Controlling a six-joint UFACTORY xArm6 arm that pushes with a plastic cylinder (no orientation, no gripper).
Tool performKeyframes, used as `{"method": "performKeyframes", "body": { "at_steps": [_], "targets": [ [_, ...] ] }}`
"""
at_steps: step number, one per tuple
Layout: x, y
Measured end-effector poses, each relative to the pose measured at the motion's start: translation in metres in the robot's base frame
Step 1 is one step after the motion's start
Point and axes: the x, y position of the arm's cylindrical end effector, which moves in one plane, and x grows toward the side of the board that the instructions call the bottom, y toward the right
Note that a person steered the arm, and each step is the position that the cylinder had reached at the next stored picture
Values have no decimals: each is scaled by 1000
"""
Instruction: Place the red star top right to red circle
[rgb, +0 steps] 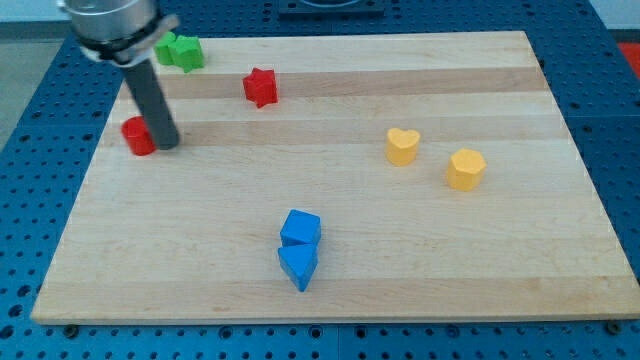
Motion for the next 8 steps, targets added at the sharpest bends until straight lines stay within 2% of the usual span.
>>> {"method": "performKeyframes", "body": {
  "at_steps": [1, 2, 3, 4, 5, 7, 8],
  "targets": [
    [5, -7],
    [-15, 85],
    [-68, 171],
    [-117, 225],
    [-126, 190],
    [-59, 145],
    [-80, 173]
  ]
}}
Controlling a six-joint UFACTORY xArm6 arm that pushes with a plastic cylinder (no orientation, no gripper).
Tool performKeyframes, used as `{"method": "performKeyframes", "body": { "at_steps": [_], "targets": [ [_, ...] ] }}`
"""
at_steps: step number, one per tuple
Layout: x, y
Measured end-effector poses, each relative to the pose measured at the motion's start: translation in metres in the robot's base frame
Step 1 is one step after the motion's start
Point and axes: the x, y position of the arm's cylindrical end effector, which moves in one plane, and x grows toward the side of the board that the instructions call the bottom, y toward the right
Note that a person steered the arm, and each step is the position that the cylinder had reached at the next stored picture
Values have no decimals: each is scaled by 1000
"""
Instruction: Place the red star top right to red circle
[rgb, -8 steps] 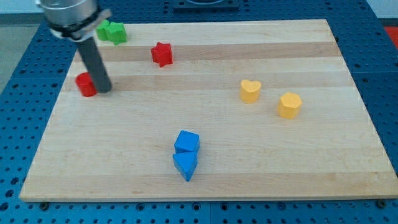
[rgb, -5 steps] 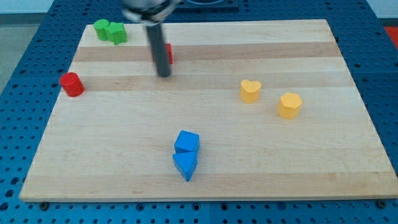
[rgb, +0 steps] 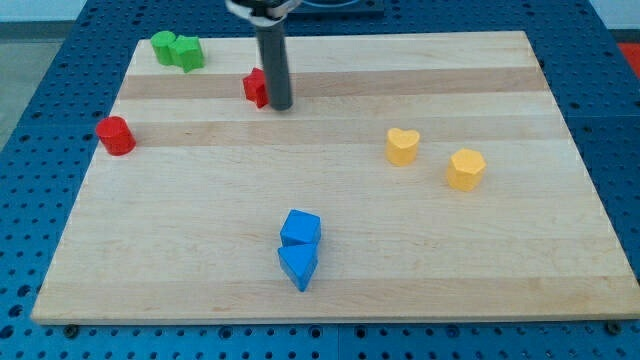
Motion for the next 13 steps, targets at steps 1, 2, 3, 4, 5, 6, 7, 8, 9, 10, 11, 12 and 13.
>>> {"method": "performKeyframes", "body": {
  "at_steps": [1, 2, 3, 4, 5, 6, 7, 8, 9, 10, 11, 12, 13],
  "targets": [
    [-47, 21],
    [-56, -9],
    [-34, -14],
    [-11, -31],
    [-11, -74],
    [-20, -90],
    [-22, -102],
    [-8, -113],
    [18, -121],
    [41, -134],
    [43, -153],
    [43, -143],
    [14, -103]
  ]
}}
